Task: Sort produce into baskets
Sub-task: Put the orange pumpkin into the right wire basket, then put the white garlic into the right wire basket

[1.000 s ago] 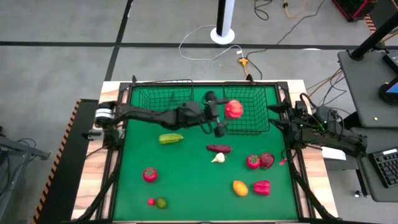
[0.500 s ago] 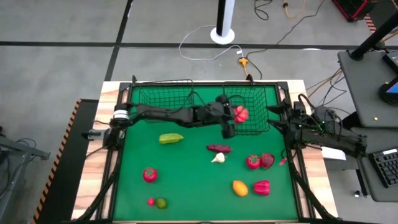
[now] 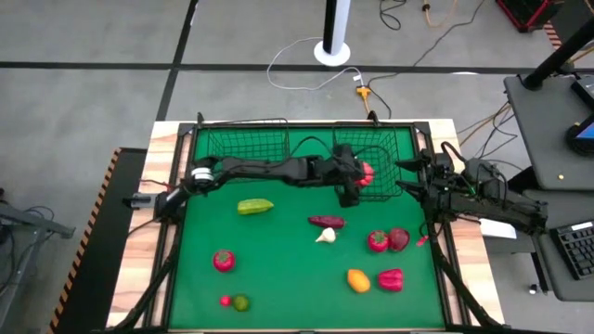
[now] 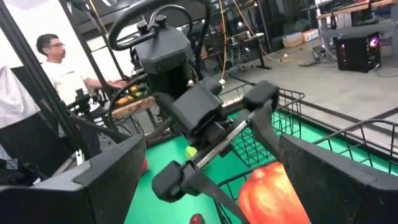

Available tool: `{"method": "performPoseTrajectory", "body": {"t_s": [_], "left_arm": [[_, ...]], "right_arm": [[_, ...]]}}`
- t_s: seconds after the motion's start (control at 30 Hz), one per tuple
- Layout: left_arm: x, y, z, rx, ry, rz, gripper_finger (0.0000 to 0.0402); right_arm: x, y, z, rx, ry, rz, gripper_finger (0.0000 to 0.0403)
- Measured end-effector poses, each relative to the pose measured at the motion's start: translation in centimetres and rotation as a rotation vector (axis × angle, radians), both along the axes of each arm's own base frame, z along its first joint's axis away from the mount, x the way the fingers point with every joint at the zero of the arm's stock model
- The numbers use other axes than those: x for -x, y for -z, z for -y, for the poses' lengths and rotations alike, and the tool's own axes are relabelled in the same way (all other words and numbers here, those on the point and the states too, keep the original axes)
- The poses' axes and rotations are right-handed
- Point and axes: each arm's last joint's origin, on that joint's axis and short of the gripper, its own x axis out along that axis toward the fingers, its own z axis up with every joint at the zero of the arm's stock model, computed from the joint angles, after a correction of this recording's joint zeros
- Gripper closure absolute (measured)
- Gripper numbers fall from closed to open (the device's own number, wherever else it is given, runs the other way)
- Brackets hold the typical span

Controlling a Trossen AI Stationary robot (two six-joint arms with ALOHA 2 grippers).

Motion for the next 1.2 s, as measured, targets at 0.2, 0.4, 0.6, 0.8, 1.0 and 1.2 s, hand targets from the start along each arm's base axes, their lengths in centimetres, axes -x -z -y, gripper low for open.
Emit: {"method": "performPoseTrajectory", "body": {"t_s": [0.2,0.4,0.6,0.8,1.0,1.2], "left_arm": [[-1.3,0.6,-0.3,-0.02,0.006,-0.098,0.0091],[-1.6,0.2,-0.4,-0.023,-0.015,-0.136,0.0085],[-1.4,0.2,-0.4,-0.024,-0.014,-0.168,0.0048],[-1.2,0.2,-0.4,-0.028,-0.009,-0.195,0.0028],[-0.7,-0.7,0.0,-0.035,0.002,-0.205,0.0027],[1.8,-4.4,1.9,0.002,0.006,-0.259,0.003]], "right_arm": [[0.0,0.0,0.0,0.003,-0.001,-0.001,0.0044],[0.0,0.1,0.0,0.003,-0.009,-0.008,0.0044],[0.0,0.1,0.0,0.001,-0.009,-0.01,0.0044],[0.0,0.1,0.0,-0.001,-0.009,-0.008,0.0044],[0.0,-0.1,0.0,-0.011,-0.008,0.012,0.0044],[-1.0,-0.2,0.2,-0.009,-0.008,-0.014,0.0044]]}}
